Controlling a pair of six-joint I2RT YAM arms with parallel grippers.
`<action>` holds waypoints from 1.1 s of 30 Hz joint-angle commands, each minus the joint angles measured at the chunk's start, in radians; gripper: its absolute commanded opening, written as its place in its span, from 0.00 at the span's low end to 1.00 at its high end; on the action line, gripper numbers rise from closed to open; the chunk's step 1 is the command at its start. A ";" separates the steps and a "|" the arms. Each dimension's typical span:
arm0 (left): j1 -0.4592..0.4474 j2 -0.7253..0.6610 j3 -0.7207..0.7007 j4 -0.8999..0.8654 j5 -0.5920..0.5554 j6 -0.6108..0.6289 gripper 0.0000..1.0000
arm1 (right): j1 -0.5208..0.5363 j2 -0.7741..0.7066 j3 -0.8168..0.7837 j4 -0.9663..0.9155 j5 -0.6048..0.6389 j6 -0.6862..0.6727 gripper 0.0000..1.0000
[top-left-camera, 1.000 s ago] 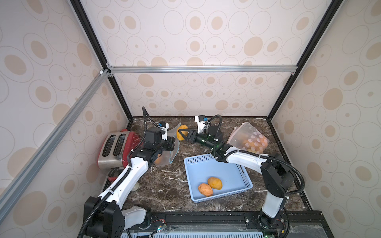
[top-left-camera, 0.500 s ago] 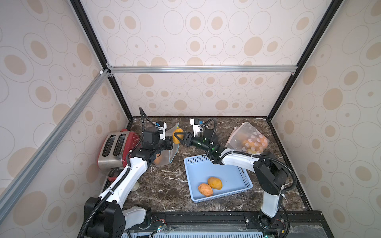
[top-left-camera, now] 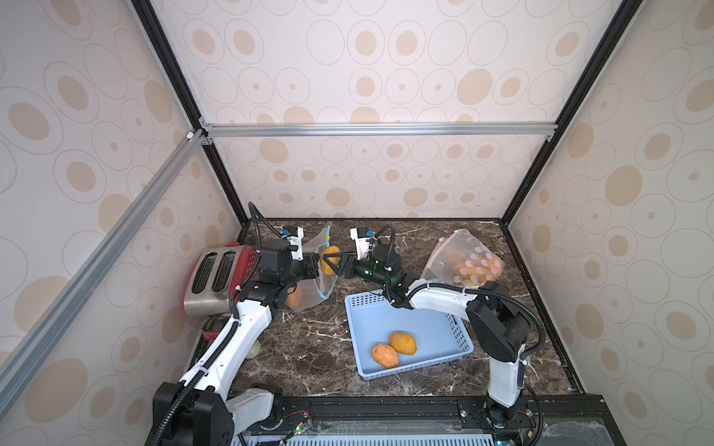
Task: Put the potatoes into a zipper bag and zip it
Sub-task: Place the potato into the zipper food storage bag.
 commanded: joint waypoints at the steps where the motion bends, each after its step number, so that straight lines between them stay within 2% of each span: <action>1: 0.014 -0.021 -0.002 0.031 -0.006 -0.013 0.00 | 0.027 0.011 0.050 -0.047 0.019 -0.052 0.37; 8: 0.019 -0.014 -0.004 0.032 0.001 -0.012 0.00 | 0.034 0.017 0.070 -0.087 0.028 -0.059 0.47; 10: 0.019 -0.012 -0.004 0.030 0.001 -0.010 0.00 | 0.037 0.013 0.072 -0.098 0.030 -0.066 0.53; 13: 0.019 -0.012 -0.004 0.032 0.001 -0.008 0.00 | 0.040 -0.002 0.067 -0.114 0.057 -0.082 0.66; 15: 0.020 -0.013 -0.006 0.034 0.003 -0.007 0.00 | 0.041 -0.012 0.057 -0.115 0.069 -0.096 0.69; 23: 0.020 -0.011 -0.005 0.032 0.001 -0.005 0.00 | 0.041 -0.050 0.032 -0.114 0.081 -0.122 0.72; 33: 0.022 0.002 -0.001 0.026 0.002 -0.002 0.00 | 0.041 -0.137 -0.012 -0.126 0.085 -0.149 0.70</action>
